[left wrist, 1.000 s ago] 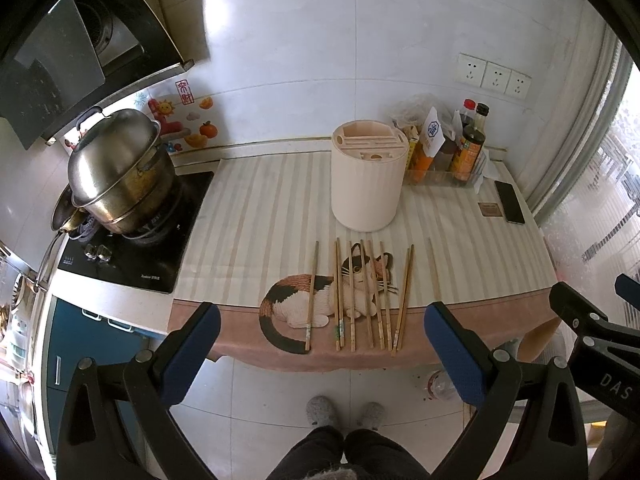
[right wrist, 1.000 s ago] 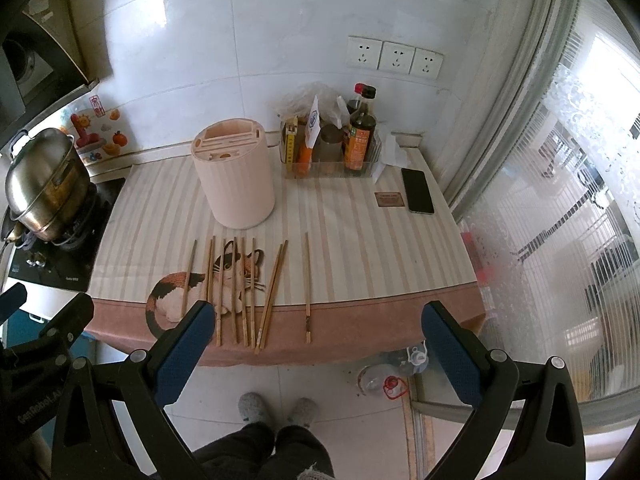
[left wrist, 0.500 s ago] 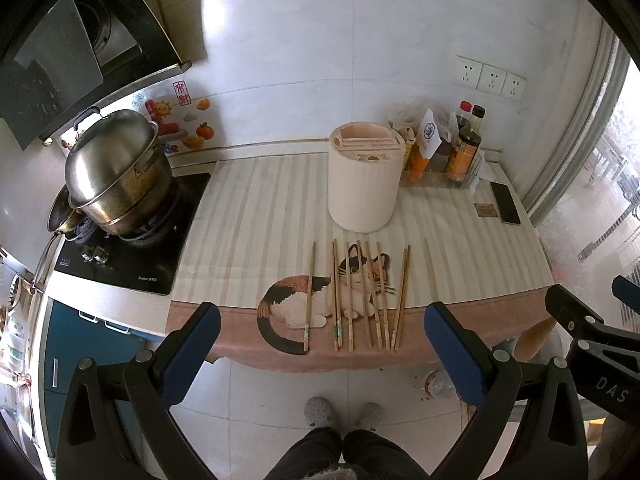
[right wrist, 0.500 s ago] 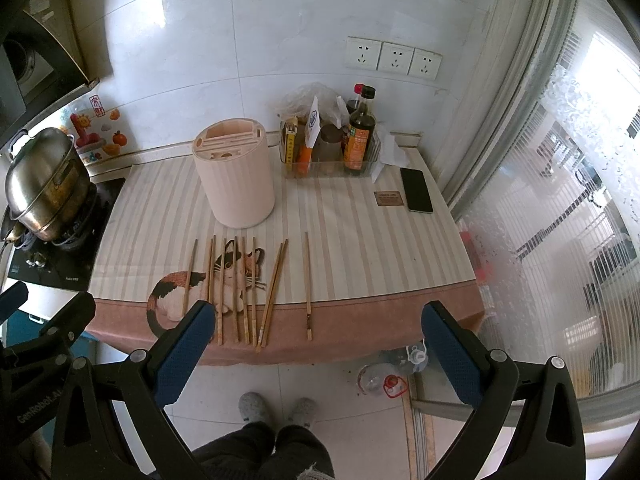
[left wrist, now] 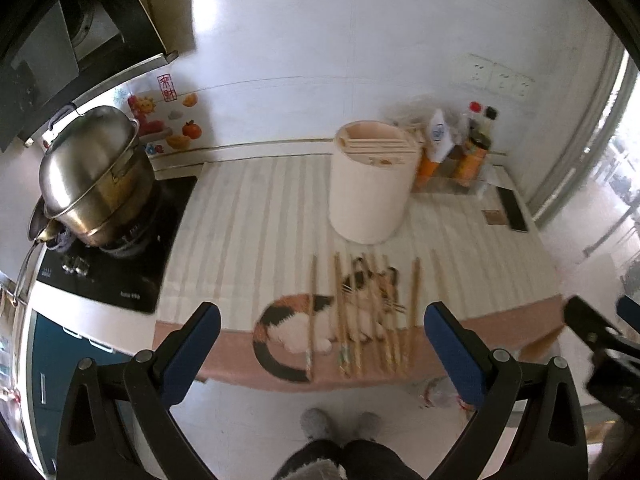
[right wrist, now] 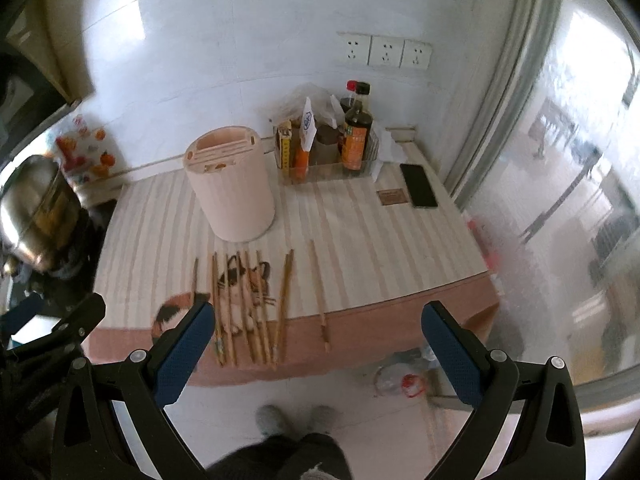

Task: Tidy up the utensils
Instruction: 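Lower the left tool onto one wooden chopstick and close it while the right tool grasps another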

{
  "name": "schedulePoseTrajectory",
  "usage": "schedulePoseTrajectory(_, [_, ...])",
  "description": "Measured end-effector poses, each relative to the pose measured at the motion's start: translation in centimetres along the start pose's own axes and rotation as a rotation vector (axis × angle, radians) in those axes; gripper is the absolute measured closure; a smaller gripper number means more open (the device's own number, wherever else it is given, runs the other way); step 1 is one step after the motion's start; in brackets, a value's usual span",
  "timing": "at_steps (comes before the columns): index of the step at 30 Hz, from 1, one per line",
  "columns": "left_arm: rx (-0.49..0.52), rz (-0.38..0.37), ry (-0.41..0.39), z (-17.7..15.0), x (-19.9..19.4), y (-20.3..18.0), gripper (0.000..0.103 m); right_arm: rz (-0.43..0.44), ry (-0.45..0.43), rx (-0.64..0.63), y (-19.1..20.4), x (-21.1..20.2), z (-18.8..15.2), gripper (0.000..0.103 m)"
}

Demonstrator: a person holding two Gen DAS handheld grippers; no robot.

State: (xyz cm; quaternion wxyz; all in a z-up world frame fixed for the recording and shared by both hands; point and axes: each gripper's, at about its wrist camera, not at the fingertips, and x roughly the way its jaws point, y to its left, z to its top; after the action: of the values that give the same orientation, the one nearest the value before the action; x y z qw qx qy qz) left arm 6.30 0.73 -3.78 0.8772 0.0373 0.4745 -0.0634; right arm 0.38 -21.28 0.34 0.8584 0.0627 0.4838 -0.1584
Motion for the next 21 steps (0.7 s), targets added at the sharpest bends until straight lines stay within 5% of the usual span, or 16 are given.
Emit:
schedulePoseTrajectory(3, [0.015,0.044,0.009,0.3,4.1,1.2,0.000,-0.018,0.029,0.035,0.4,3.3,0.0,0.000])
schedulePoseTrajectory(9, [0.008,0.113,0.159,-0.4,14.0,3.3,0.000,-0.091,0.135,0.101,-0.9,12.1,-0.4,0.001])
schedulePoseTrajectory(18, [-0.072,0.117,0.419,-3.4,26.0,5.2,0.002,-0.092,0.358,0.050,-3.1,26.3,-1.2,0.035])
schedulePoseTrajectory(21, [-0.078,0.086,0.482,-3.8,28.6,4.4,0.019,-0.068,0.423,0.010,-2.8,30.1,-1.3,0.040])
